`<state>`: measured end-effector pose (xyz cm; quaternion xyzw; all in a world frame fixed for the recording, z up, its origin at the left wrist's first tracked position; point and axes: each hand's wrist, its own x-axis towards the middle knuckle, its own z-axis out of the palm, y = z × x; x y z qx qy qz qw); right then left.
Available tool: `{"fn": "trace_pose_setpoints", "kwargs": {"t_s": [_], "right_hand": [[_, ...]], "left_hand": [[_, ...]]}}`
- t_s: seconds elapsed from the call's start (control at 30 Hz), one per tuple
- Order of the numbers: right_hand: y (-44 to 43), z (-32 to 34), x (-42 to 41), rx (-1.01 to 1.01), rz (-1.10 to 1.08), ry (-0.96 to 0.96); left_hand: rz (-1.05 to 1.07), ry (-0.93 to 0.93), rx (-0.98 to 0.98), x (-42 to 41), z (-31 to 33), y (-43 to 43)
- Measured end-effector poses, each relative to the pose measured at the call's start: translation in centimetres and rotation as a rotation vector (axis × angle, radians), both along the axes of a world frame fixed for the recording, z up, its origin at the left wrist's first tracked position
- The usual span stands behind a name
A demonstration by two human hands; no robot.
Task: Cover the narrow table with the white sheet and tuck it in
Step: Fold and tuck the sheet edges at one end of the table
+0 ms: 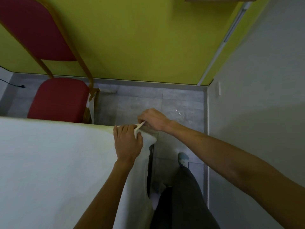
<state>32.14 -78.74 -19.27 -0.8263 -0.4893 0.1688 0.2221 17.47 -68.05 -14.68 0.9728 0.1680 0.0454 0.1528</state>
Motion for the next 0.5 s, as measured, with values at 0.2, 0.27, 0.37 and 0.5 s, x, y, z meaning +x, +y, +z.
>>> {"fn": "trace_pose_setpoints", "kwargs": {"t_s": [0.2,0.27,0.37,0.5], "right_hand": [[-1.0,-0.1,1.3,-0.036,0.083,-0.020],[-1.5,-0.4,1.2,-0.016,0.098,0.007],[-1.7,-1.8,0.3,-0.054,0.067,0.040],[-3.5,-4.6,-0.8,-0.122,-0.119,0.082]], "left_hand": [[0.011,0.055,-0.007,-0.2,-0.1,0.0],[0.008,0.053,-0.003,-0.1,-0.3,0.0],[0.006,0.065,0.017,0.1,-0.3,0.1],[-0.003,-0.001,0.017,0.1,0.0,-0.1]]}}
